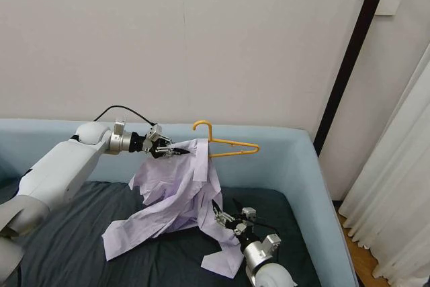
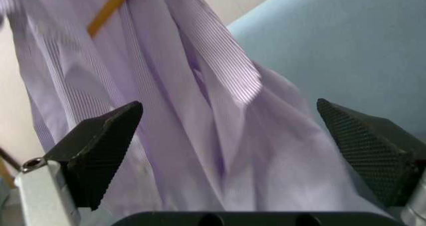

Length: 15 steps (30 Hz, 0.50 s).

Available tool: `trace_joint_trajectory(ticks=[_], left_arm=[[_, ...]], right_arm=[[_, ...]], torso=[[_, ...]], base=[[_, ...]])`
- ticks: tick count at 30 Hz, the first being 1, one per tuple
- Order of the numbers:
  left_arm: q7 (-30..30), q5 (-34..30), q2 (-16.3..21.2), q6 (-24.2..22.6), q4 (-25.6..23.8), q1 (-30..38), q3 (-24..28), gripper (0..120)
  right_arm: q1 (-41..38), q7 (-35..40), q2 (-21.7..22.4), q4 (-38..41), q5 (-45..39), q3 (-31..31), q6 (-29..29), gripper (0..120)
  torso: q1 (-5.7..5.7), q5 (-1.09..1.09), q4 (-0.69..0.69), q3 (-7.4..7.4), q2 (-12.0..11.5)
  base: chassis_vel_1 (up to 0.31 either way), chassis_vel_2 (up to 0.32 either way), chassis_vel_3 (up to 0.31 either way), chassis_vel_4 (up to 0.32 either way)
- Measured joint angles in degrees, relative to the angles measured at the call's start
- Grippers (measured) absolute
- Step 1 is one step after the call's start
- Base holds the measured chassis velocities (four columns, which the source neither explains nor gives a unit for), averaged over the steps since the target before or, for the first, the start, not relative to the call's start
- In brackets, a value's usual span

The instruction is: Pick up the clothes from the sofa and hang them on the clothes hanger.

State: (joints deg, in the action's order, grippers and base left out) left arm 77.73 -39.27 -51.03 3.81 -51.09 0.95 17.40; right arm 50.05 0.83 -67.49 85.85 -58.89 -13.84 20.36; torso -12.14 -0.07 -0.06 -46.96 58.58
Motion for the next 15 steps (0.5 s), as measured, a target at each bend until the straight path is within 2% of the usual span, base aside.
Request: trace_joint_trajectory(ticks=[2,6,9,13,15], left_arm=[[0.03,-0.26,0.53,0.06,-0.34,-0.34,-0.56,8],[0.14,-0.4,0.95,0.15,-1.08,-0.79,-1.17,8],[0.23,-0.83,1.29,0.15,-2.14,-1.1,-1.37,8],[0.4,-1.09,1.38,0.15,-3.02,-1.31,-1.38,8],[0.4,-1.11,1.39,0.15,-3.06,-1.33,-1.38,8]], right_arm=[[-1.37,-2.72,-1.67,-2.75,-1.5,0.27,-0.24,100],[-2.14,-3.2,-2.77,-5.21,-0.97,0.21,-1.06,100],[-2.81,-3.55,-3.92,-7.65,0.07,0.25,-1.65,94],[-3.79,-4.84,-6.23,-11.39,1.18,1.46,-1.81,75],[-3.82,-4.9,-6.32,-11.51,1.19,1.52,-1.81,75]], torso=[[0.0,0.02,0.0,0.0,0.0],[0.0,0.01,-0.01,0.0,0.0],[0.0,0.02,-0.02,0.0,0.0],[0.0,0.02,-0.03,0.0,0.0],[0.0,0.03,-0.03,0.0,0.0]], base=[[0.0,0.0,0.0,0.0],[0.0,0.0,0.0,0.0],[0.0,0.0,0.0,0.0],[0.0,0.0,0.0,0.0],[0.0,0.0,0.0,0.0]])
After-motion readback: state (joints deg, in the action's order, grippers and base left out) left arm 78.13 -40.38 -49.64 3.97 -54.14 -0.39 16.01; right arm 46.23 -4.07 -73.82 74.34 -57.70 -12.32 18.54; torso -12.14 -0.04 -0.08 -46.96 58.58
